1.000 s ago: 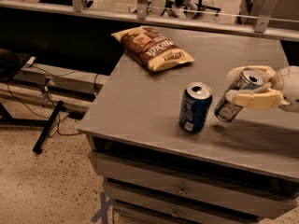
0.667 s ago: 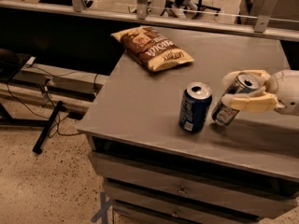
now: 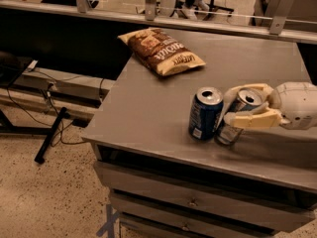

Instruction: Move redbull can near pepsi can

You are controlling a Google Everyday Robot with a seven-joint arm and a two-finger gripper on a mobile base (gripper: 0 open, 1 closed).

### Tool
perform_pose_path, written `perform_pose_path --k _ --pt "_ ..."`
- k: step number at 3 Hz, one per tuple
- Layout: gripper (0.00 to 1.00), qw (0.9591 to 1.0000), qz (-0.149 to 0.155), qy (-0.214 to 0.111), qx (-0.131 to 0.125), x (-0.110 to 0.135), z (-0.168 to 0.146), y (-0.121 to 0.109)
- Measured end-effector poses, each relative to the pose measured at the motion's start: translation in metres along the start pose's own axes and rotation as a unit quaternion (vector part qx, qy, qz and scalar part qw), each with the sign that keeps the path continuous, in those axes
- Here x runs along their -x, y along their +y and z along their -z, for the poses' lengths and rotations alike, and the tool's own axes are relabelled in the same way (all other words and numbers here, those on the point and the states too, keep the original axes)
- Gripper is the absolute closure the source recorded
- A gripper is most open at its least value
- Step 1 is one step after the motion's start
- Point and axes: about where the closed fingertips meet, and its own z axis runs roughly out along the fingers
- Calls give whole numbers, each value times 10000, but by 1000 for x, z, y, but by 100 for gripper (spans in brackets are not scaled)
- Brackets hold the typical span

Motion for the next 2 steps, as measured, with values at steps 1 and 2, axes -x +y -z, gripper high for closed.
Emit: perform_pose_path --k 1,2 --pt "29 9999 140 55 33 1 -8 4" --pt "6 9996 251 99 -2 1 -13 3"
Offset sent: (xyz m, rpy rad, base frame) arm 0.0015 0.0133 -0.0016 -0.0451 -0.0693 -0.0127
